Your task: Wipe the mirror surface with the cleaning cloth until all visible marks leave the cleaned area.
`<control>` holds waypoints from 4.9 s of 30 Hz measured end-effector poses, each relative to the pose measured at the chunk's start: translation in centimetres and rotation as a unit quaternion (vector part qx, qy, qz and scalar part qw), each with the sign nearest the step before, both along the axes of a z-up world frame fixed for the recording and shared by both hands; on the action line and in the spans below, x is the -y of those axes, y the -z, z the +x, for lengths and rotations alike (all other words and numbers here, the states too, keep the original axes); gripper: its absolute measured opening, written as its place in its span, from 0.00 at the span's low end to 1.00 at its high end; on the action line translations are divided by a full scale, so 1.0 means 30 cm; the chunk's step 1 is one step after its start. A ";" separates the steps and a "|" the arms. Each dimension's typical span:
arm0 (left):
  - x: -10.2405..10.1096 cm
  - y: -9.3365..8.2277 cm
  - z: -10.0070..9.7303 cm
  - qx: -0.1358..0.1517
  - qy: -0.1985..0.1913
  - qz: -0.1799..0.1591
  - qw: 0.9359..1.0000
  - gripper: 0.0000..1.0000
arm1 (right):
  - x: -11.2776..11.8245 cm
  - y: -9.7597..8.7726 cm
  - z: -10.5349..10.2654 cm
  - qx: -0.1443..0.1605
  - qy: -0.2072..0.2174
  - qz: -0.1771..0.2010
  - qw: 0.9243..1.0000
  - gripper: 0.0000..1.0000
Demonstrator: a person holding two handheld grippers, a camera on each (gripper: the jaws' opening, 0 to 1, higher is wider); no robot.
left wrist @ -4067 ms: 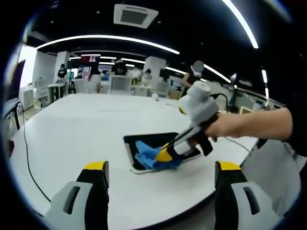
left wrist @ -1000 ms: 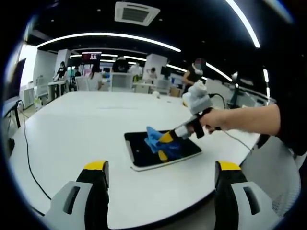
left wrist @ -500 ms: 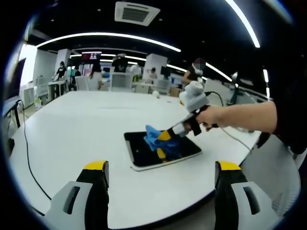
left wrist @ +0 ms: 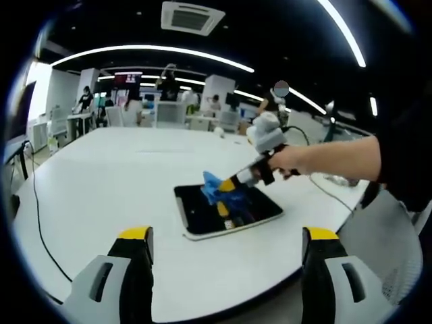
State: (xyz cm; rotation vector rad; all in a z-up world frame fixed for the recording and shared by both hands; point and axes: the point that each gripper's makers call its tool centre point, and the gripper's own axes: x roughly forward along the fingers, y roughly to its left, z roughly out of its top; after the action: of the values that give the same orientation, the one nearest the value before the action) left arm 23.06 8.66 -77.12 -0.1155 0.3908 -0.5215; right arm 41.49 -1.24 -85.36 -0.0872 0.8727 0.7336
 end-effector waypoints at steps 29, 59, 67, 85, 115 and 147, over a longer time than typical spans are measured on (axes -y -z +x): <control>-0.001 0.005 0.005 0.002 0.000 0.008 1.000 0.98 | 0.004 -0.003 0.016 -0.007 0.003 0.005 1.000 0.01; 0.018 0.020 -0.009 -0.013 0.024 0.022 0.999 0.97 | 0.006 -0.002 0.023 -0.022 -0.009 0.005 1.000 0.01; 0.016 0.017 -0.008 -0.011 0.023 0.026 0.999 0.96 | 0.027 -0.006 0.009 -0.018 -0.019 -0.006 1.000 0.01; 0.006 0.018 -0.002 -0.008 0.017 0.037 0.999 0.96 | 0.118 0.001 0.006 -0.016 -0.018 -0.038 0.999 0.01; 0.018 0.012 -0.005 -0.005 0.021 0.023 0.999 0.94 | 0.110 -0.002 -0.036 0.022 0.000 -0.053 0.998 0.01; 0.011 0.005 0.000 0.002 0.015 0.024 1.000 0.95 | 0.111 0.005 -0.199 0.030 -0.028 -0.069 0.997 0.01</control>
State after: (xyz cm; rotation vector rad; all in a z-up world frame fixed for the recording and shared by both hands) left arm 23.05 8.32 -77.28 -0.0623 0.4024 -0.5422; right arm 35.52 -4.59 -85.50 -0.2555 0.8663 0.7188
